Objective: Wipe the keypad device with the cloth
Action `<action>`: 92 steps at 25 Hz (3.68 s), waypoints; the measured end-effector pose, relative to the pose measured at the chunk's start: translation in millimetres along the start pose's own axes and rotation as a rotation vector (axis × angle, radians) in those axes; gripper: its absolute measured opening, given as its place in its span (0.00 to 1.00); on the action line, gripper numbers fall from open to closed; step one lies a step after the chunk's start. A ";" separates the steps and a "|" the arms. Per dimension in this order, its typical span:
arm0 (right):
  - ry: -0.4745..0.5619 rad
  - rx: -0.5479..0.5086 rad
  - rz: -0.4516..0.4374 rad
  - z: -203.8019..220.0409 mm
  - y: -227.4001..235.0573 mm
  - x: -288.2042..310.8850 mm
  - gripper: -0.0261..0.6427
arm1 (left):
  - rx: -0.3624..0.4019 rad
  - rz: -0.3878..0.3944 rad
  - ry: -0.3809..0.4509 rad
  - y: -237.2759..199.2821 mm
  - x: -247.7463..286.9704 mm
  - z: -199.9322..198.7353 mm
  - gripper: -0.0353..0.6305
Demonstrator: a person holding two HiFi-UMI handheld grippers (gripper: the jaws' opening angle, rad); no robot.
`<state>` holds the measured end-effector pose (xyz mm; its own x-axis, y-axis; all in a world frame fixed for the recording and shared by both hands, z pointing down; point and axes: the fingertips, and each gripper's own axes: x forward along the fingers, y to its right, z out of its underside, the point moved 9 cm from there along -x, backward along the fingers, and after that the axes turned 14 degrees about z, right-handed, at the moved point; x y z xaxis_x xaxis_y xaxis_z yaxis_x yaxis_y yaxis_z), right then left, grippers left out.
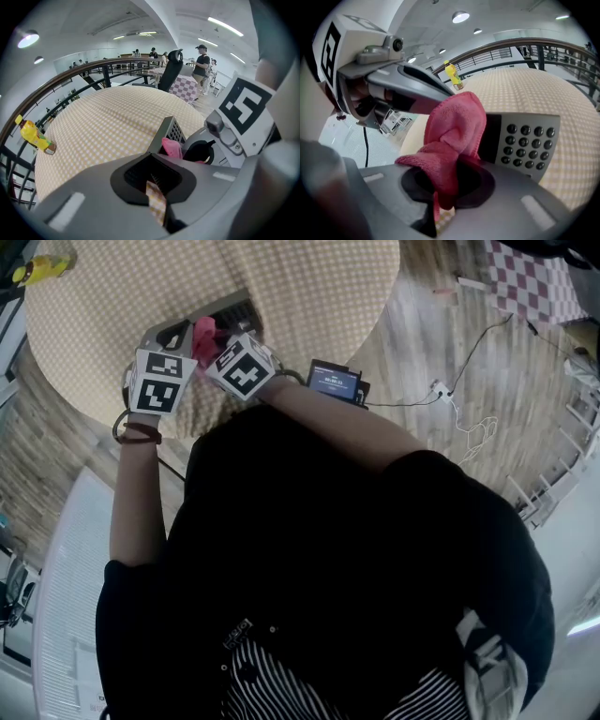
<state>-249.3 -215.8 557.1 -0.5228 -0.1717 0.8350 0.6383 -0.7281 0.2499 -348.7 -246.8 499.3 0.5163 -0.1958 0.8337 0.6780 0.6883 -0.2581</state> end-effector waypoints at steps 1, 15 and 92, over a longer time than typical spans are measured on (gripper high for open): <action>-0.013 -0.003 -0.005 4.1 -0.7 2.1 0.13 | 0.002 -0.001 -0.003 0.3 0.0 -0.1 0.06; 0.042 0.133 0.034 -23.5 22.2 -20.8 0.13 | 0.021 -0.006 -0.012 0.4 0.9 -1.9 0.06; 0.180 -0.017 -0.023 -5.6 10.5 -139.2 0.13 | -0.102 -0.249 0.368 66.7 -50.9 -31.4 0.06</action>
<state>-173.0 -203.3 440.7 -0.6307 -0.2702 0.7275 0.6162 -0.7441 0.2579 -313.3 -212.8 424.3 0.4698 -0.5949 0.6522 0.8438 0.5197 -0.1338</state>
